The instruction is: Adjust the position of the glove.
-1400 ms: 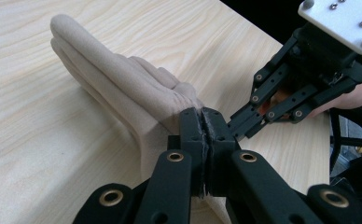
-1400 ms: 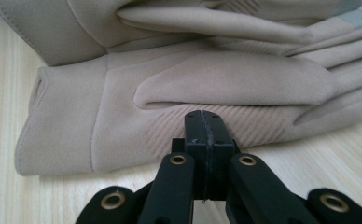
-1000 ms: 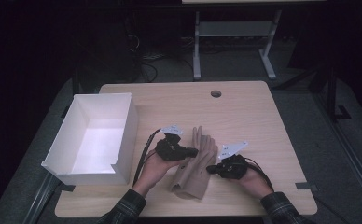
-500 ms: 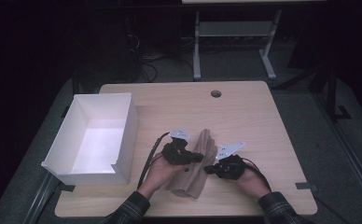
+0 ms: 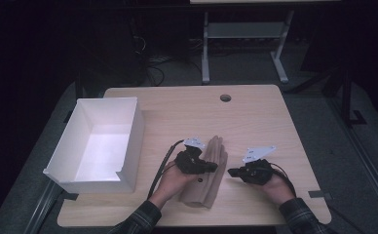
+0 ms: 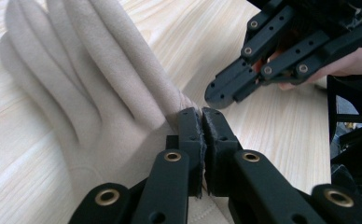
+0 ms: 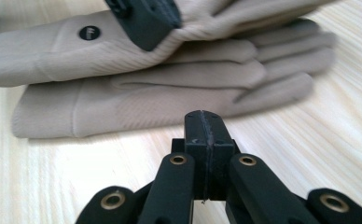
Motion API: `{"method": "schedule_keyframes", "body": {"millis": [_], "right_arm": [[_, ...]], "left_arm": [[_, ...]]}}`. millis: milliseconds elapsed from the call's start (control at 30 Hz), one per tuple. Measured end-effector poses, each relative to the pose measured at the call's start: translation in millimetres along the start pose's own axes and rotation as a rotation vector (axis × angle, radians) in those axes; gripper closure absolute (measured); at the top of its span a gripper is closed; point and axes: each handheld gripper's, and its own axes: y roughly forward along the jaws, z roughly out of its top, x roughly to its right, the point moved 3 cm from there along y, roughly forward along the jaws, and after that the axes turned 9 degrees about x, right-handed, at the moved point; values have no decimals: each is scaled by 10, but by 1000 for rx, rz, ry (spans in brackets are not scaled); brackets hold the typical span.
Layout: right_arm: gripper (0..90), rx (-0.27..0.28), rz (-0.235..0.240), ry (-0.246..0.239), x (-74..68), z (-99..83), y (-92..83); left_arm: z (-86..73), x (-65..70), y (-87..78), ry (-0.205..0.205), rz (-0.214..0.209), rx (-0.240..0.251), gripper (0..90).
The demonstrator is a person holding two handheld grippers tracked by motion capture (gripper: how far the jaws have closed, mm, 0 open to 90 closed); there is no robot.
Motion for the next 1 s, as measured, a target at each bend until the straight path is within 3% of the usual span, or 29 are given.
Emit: {"method": "schedule_keyframes", "body": {"millis": [200, 267, 333, 500, 667, 933, 1000], "right_arm": [[886, 0, -40, 10, 111, -52, -97], [859, -5, -46, 14, 134, -68, -113], [819, -11, -51, 21, 140, -80, -126], [592, -11, -77, 29, 189, -123, -129], [405, -6, -143, 32, 245, -150, -129], [290, -3, -211, 44, 347, -194, -142], [281, -5, -224, 61, 365, -205, -141]], "left_arm": [[40, 69, 63, 7, -26, 19, 799], [46, 112, 60, 15, -27, 18, 801], [37, 149, 52, 26, -30, 8, 859], [-48, 252, 119, 48, -21, -31, 897], [-136, 294, 178, 54, -9, -75, 897], [-235, 318, 199, 106, 31, -158, 897], [-250, 311, 178, 112, 37, -158, 897]]}}
